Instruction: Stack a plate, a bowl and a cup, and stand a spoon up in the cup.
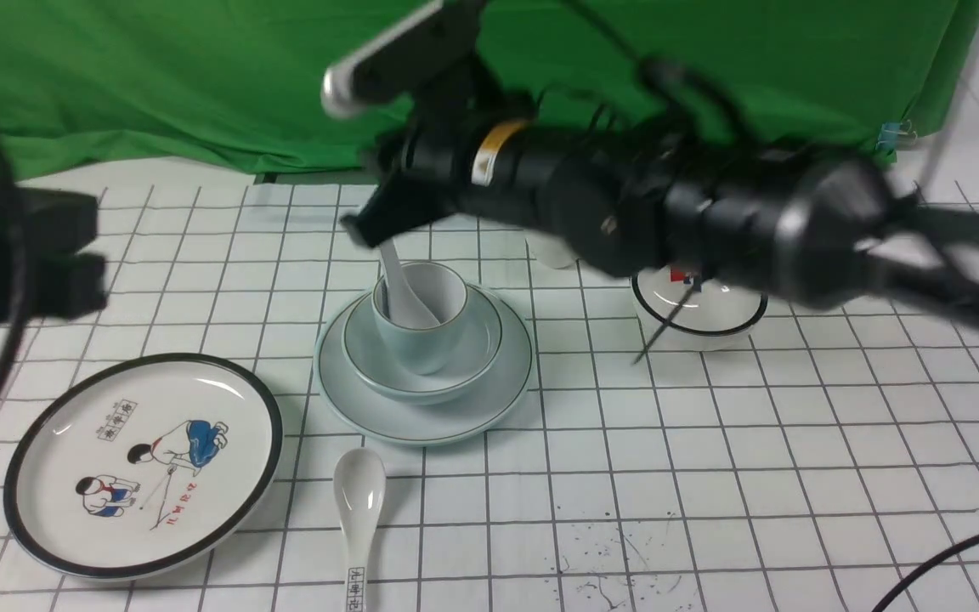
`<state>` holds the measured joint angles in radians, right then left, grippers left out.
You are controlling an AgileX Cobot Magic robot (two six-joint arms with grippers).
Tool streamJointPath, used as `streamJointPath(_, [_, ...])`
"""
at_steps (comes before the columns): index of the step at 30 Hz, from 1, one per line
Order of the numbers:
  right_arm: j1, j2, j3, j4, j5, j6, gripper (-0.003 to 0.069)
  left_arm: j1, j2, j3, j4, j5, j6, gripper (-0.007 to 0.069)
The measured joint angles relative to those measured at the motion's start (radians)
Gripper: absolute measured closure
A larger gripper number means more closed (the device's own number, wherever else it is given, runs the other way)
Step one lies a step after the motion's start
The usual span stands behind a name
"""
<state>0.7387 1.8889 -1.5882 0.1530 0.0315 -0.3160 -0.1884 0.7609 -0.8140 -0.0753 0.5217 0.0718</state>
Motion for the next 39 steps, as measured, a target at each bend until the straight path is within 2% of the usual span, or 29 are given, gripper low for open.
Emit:
streamJointPath(3, [-0.002, -0.129, 0.016, 0.0, 0.066, -0.005, 0.0645, 0.0, -0.148, 0.105, 0.0, 0.0, 0.0, 0.0656])
streamJointPath(8, [-0.002, -0.309, 0.147, 0.0, 0.063, -0.011, 0.0647, 0.0, -0.371, 0.235, 0.0, -0.031, 0.0, 0.0656])
streamJointPath(14, [0.0, -0.652, 0.52, 0.0, -0.072, -0.015, 0.0647, 0.0, -0.603, 0.347, 0.003, -0.109, 0.0, 0.0656])
streamJointPath(21, [0.004, -0.987, 0.801, 0.0, -0.166, -0.011, 0.0644, 0.0, -0.651, 0.372, 0.003, -0.113, 0.0, 0.0656])
streamJointPath(29, [0.004, -1.159, 0.863, 0.0, -0.153, 0.03, 0.0627, 0.0, -0.652, 0.372, 0.003, -0.113, 0.0, 0.0656])
streamJointPath(39, [0.006, -1.171, 0.869, 0.0, -0.133, 0.031, 0.0594, 0.0, -0.652, 0.372, 0.003, -0.113, 0.0, 0.0656])
